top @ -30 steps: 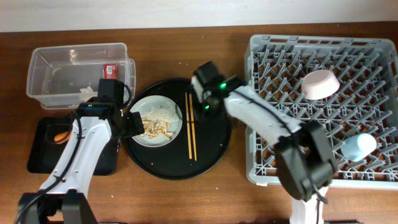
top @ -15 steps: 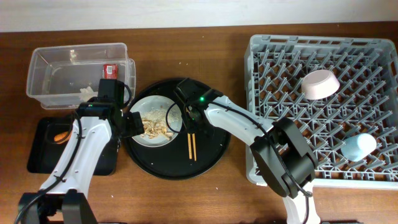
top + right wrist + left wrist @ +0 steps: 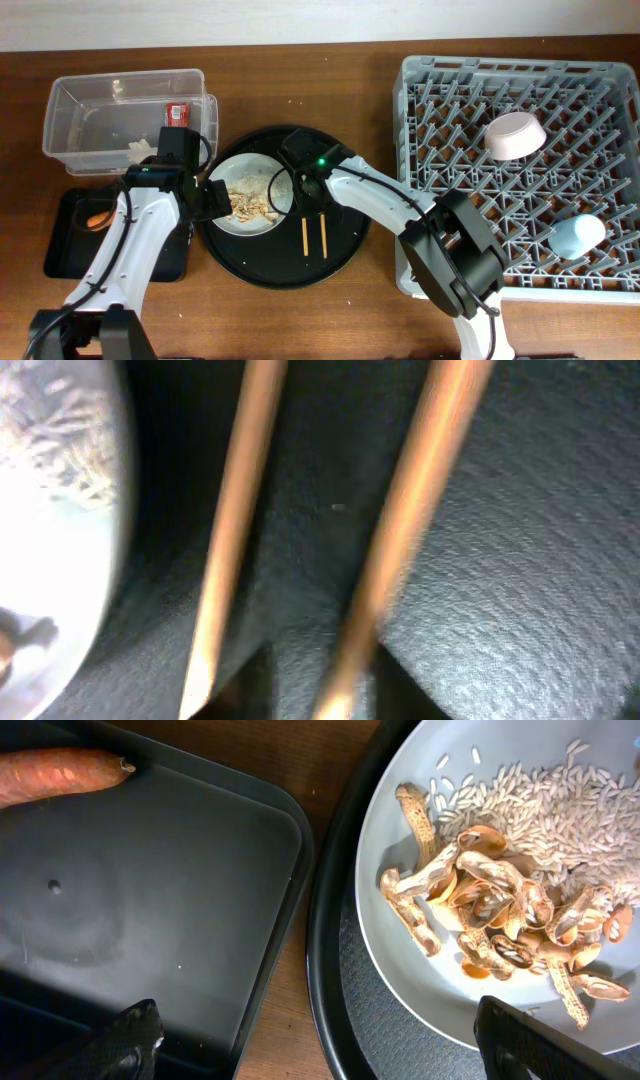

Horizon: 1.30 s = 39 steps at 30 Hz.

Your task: Sort waste into correct bins and load items into the dishwasher rack

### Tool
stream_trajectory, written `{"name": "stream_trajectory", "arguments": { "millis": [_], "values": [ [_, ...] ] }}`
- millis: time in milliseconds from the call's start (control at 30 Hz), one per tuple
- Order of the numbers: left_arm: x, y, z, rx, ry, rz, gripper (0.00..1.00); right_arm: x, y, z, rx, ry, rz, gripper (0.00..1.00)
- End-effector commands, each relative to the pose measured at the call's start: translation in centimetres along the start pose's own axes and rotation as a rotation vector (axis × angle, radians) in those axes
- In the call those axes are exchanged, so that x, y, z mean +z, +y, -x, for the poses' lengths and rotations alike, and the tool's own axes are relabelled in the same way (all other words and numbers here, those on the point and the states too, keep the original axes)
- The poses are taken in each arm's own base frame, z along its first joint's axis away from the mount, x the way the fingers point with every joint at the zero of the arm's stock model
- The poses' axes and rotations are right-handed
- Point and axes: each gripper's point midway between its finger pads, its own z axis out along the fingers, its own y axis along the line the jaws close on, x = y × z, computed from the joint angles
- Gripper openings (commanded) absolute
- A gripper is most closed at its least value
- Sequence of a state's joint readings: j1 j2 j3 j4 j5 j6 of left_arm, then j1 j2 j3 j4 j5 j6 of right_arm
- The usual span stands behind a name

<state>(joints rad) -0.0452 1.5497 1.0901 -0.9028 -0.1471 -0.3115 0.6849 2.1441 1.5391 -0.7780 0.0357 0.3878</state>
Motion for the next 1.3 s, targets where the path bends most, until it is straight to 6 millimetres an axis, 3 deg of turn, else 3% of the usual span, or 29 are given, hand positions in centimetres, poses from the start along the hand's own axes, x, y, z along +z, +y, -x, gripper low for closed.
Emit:
{"name": "stream_trajectory", "arguments": {
  "millis": [0,133,233,367,533,633,700,767,867,1033,1167,1200,1267],
  "values": [
    [-0.5,0.4,0.2,-0.020,-0.016,0.007,0.99,1.2,0.1,-1.5,0.017,0.054,-0.012,0.13],
    [-0.5,0.4,0.2,-0.020,-0.016,0.007,0.99,1.2,0.3,-1.9,0.056,0.076,0.001,0.04],
    [-0.5,0.3,0.2,-0.020,-0.015,0.004,0.99,1.1,0.7,-2.1,0.058,0.087,0.030,0.04],
    [-0.5,0.3,0.2,-0.020,-0.015,0.004,0.99,-2.2,-0.5,-0.3,0.095,0.030,0.048,0.04],
    [-0.5,0.3,0.2,-0.020,-0.016,0.004,0.99,-10.8,-5.0,2.8,0.130,-0.127,0.076,0.04],
    [-0.5,0.3,0.2,-0.020,-0.016,0.004,0.99,-16.5,-10.5,2.3,0.209,-0.199,0.027,0.04],
    [-0.5,0.3,0.2,-0.020,-0.015,0.003,0.99,-18.1,-14.5,1.3,0.284,-0.204,-0.041,0.04],
    [-0.5,0.3,0.2,-0.020,-0.015,0.003,0.99,-18.0,-18.0,0.0,0.317,-0.153,-0.080,0.04],
    [-0.5,0.3,0.2,-0.020,-0.015,0.003,0.99,-16.3,-19.8,-1.9,0.360,-0.075,-0.100,0.04],
    [-0.5,0.3,0.2,-0.020,-0.015,0.003,0.99,-12.7,-20.0,-4.2,0.352,-0.008,-0.104,0.04],
    [-0.5,0.3,0.2,-0.020,-0.016,0.003,0.99,-12.3,-19.7,-4.2,0.352,-0.006,-0.085,0.05],
    [-0.5,0.3,0.2,-0.020,-0.015,0.003,0.99,-12.3,-19.7,-4.3,0.352,-0.005,-0.085,0.09],
    [-0.5,0.3,0.2,-0.020,-0.015,0.003,0.99,-12.3,-19.4,-4.2,0.351,-0.004,-0.070,0.40]
  ]
}}
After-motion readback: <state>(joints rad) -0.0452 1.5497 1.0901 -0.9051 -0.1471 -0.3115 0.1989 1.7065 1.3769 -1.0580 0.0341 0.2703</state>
